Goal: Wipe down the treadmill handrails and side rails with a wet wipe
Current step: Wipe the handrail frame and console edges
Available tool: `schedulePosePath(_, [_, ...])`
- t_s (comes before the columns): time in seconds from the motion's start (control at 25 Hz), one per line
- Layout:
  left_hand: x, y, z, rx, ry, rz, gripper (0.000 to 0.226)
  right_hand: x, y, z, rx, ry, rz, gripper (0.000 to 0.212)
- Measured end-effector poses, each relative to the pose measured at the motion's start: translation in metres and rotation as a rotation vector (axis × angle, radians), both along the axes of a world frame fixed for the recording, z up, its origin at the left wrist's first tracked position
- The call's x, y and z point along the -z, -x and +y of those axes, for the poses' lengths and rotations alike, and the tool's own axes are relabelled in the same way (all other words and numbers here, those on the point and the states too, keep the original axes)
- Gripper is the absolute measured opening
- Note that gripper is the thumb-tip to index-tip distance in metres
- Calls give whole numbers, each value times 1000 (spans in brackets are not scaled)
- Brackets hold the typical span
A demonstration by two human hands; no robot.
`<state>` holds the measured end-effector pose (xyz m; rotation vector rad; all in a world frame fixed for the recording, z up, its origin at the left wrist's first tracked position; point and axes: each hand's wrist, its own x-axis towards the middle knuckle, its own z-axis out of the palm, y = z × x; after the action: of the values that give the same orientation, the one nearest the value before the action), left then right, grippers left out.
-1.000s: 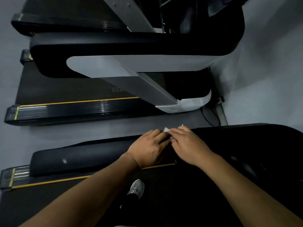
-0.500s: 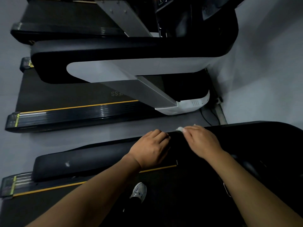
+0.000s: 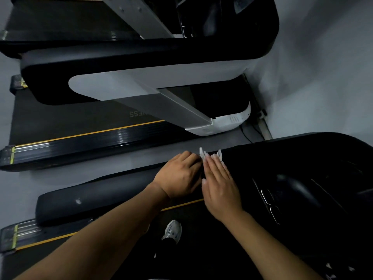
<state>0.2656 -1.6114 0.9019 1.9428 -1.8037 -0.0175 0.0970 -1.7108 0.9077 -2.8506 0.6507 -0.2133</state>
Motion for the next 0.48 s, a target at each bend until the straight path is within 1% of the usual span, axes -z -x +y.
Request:
schedulePosePath(0.08, [0, 1, 0, 3, 11, -1, 39, 0, 7, -10, -31, 45, -3, 59])
schedulePosePath(0.16, [1, 1, 0, -3, 5, -8, 41, -2, 21, -31, 100, 94, 33, 62])
schedulePosePath(0.2, [2, 0, 0, -11, 1, -11, 42, -2, 22, -32, 171, 86, 39, 65])
schedulePosePath(0.24, [2, -1, 1, -11, 0, -13, 42, -1, 20, -24, 198, 68, 24, 67])
schedulePosePath(0.28, [1, -1, 1, -7, 4, -13, 42, 1, 14, -11, 170, 55, 13, 70])
schedulePosePath(0.32, [1, -1, 1, -3, 11, -9, 41, 4, 11, 5, 98, 43, 17, 71])
schedulePosePath(0.4, [1, 1, 2, -1, 26, -5, 38, 7, 14, 17, -22, 71, 34, 72])
schedulePosePath(0.44, [1, 1, 4, -2, 28, -7, 39, 6, 20, 10, -15, 103, 45, 70])
schedulePosePath(0.48, [3, 1, 7, -3, 27, -12, 41, 4, 27, 0, 44, 134, 52, 69])
